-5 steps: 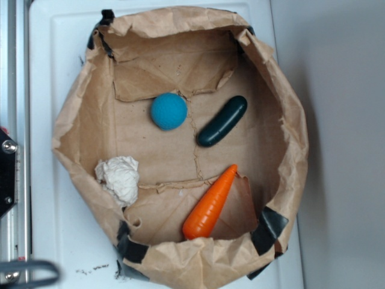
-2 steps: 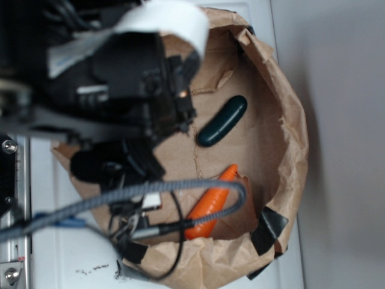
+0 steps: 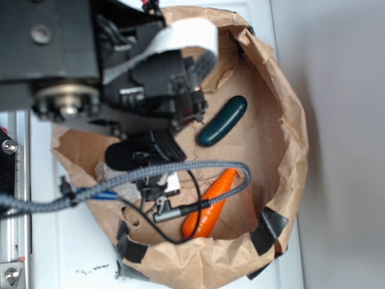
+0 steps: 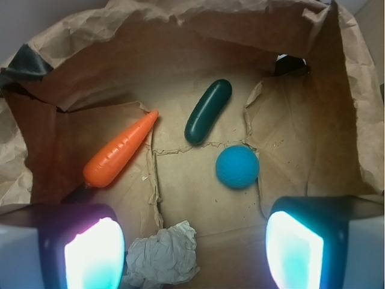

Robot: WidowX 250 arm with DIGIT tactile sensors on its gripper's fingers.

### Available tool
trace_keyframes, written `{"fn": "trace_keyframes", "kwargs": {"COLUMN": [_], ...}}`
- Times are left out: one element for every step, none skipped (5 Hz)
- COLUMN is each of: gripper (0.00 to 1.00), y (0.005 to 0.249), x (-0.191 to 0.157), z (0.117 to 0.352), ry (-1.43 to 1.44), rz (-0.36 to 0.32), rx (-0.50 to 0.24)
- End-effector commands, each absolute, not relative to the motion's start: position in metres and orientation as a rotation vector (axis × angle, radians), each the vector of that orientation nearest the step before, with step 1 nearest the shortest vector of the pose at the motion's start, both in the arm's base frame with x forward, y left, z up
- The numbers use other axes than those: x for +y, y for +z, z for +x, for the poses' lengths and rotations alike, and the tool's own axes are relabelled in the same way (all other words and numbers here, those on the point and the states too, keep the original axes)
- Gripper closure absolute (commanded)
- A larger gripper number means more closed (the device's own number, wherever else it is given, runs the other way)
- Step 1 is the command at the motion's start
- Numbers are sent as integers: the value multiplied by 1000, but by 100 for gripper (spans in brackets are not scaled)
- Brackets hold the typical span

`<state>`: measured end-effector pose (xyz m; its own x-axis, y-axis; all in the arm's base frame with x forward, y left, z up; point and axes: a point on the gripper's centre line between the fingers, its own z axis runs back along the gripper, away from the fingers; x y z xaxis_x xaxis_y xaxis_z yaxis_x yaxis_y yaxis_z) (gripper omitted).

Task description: Grab the plastic pickle.

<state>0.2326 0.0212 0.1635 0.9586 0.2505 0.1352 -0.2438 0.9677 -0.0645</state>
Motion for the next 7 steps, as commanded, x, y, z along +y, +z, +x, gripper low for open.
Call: {"fn": "trace_keyframes", "kwargs": {"gripper": [0,0,0,0,0,0,0], "y": [174,158,141,130,113,97,88], "x": [25,25,25,28,35,43,48], "z": [236,243,253,263,281,297,303], "ry": [253,325,382,416,441,466,489], "rz": [-45,-63,-75,-101,-105,-130,-103], "rx": [-181,-207,-234,-245,-214,-192,-201]}}
